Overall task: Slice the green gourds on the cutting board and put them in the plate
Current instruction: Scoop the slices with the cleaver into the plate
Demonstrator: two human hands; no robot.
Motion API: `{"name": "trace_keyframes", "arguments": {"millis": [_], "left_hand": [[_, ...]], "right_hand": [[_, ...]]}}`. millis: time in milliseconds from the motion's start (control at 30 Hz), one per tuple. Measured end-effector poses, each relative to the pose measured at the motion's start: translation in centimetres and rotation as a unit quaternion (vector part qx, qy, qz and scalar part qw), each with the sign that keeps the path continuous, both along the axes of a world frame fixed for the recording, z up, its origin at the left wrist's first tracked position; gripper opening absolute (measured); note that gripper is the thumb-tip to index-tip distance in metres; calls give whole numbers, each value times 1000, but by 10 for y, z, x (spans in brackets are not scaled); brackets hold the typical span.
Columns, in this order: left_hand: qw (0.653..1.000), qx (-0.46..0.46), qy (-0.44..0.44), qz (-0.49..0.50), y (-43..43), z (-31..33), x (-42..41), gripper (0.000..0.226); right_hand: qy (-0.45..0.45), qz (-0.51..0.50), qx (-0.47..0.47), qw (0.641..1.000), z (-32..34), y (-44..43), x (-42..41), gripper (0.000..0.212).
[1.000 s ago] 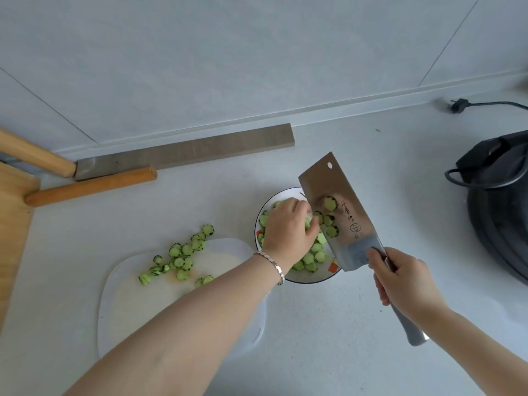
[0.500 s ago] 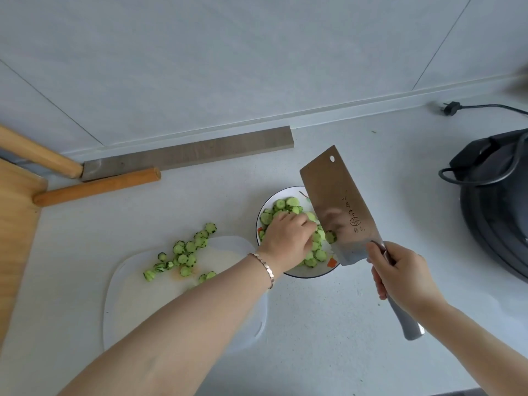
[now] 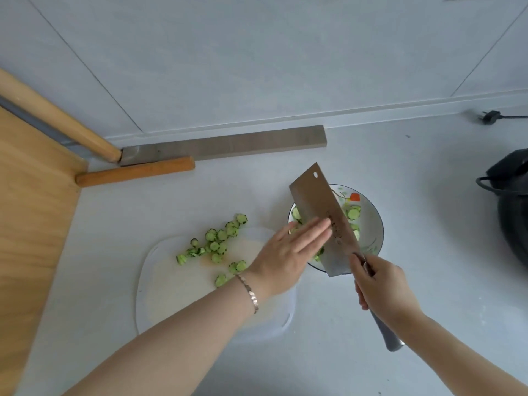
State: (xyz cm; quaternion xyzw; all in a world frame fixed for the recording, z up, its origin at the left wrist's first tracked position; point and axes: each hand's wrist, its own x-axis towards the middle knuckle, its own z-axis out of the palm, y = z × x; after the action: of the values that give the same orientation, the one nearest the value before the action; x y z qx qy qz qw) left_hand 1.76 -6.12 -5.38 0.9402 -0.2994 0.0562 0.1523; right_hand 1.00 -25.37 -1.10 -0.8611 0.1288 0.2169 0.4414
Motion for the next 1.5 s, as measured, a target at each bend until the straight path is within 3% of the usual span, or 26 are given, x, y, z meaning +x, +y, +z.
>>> {"name": "trace_keyframes", "arguments": {"millis": [267, 400, 500, 633, 767, 967, 1100, 1367, 1500], "left_hand": [[989, 119, 68, 57, -30, -21, -7, 60], [990, 35, 63, 118, 1, -14, -5, 50], [969, 20, 72, 236, 45, -8, 2, 46], [917, 20, 193, 349, 98, -14, 13, 53], [915, 17, 254, 313, 115, -24, 33, 47], [882, 28, 376, 282, 115, -27, 59, 39], [890, 67, 383, 238, 119, -26, 61, 30], [893, 54, 383, 230, 130, -29, 57, 27], [914, 25, 341, 219, 130, -27, 50, 22]], "right_hand": [[-32, -74, 28, 996, 12, 1, 9, 37], [-44, -77, 32, 996, 15, 0, 13, 37], [-34, -47, 31, 998, 15, 9, 15, 36], [-8, -1, 33, 999, 10, 31, 11, 38], [3, 46, 18, 999, 4, 50, 3, 38], [19, 59, -5, 998, -2, 60, -3, 38], [27, 61, -13, 998, -4, 62, -3, 37], [32, 61, -16, 998, -5, 66, -3, 37], [32, 64, -16, 997, -6, 70, -5, 37]]}}
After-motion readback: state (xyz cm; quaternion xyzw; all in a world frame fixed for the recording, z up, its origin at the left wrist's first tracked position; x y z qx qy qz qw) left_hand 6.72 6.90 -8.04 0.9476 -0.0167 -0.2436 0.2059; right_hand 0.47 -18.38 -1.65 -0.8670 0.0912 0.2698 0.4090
